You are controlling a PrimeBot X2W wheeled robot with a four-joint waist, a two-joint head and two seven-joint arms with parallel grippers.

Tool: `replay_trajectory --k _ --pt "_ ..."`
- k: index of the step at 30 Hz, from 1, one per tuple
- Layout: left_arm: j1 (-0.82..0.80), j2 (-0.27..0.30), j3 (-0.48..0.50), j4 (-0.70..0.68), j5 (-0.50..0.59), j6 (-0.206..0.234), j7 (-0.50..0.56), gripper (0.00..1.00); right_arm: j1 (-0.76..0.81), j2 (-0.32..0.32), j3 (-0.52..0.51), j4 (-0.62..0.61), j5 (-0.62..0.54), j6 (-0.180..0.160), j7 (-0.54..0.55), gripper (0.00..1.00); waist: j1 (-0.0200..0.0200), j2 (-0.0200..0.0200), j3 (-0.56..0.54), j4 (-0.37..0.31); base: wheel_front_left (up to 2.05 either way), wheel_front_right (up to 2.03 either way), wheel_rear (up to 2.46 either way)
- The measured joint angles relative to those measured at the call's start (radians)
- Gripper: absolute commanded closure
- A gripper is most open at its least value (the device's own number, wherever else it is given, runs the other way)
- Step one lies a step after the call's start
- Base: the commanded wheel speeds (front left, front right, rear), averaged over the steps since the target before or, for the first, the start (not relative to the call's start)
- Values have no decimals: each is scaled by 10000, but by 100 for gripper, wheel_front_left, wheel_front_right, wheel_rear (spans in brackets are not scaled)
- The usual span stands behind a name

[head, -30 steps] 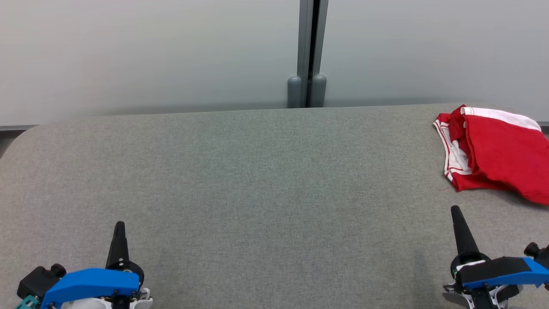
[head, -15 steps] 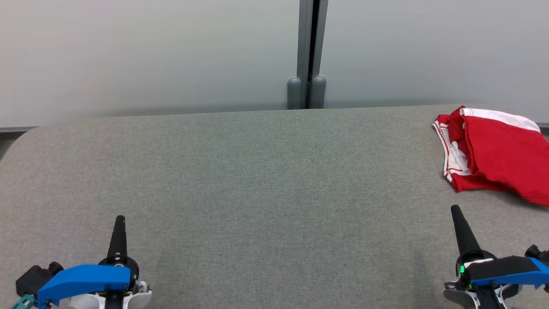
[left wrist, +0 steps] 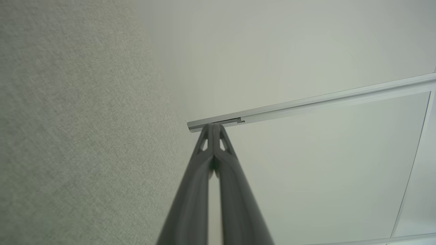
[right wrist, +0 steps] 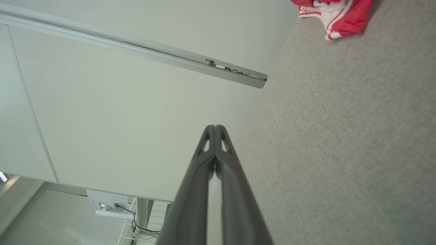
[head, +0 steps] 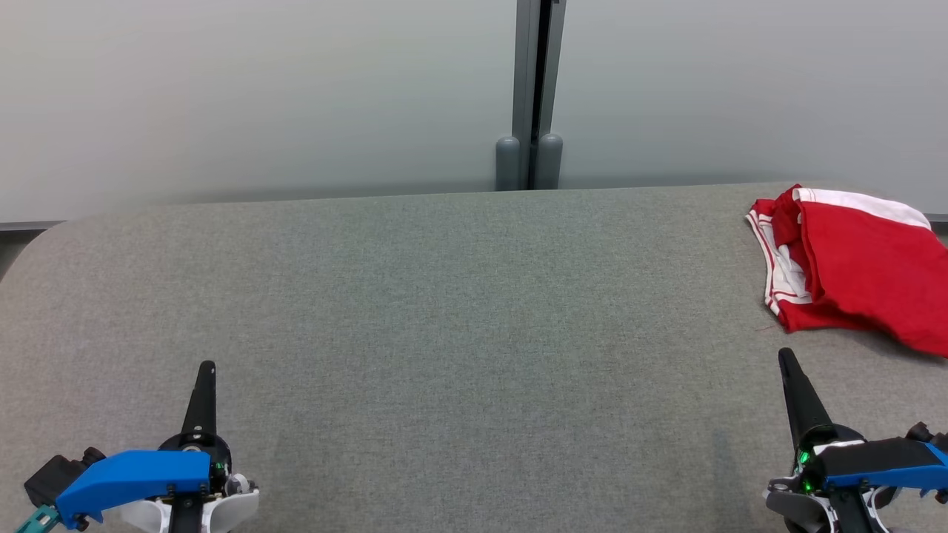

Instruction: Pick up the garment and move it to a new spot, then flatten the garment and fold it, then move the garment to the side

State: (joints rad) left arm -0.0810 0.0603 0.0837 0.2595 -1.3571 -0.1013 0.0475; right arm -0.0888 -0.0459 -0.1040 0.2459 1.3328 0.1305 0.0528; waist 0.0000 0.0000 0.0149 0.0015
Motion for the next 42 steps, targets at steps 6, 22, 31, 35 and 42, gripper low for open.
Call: replay_trajectory --k 6,22,31,35,42 --pt "-30 -17 38 -19 -470 -44 127 100 -11 -2 -13 -2 502 0 123 100 0 0 -20 -3 0 0 0" --pt "-99 -52 194 -73 -1630 -151 435 100 -94 -6 -54 -2 1768 0 416 100 0 0 -72 -9 0 0 0" --pt "-202 -81 278 -96 -2219 -226 585 100 -110 -8 -77 -2 2414 0 529 100 0 0 -102 -14 0 0 0" --pt "-228 -86 301 -111 -2462 -242 656 100 -117 -8 -86 -2 2692 0 604 100 0 0 -115 -15 0 0 0" --pt "-231 -90 307 -121 -2545 -282 667 100 -120 -8 -90 -2 2788 0 616 100 -1 0 -119 -16 0 0 0"
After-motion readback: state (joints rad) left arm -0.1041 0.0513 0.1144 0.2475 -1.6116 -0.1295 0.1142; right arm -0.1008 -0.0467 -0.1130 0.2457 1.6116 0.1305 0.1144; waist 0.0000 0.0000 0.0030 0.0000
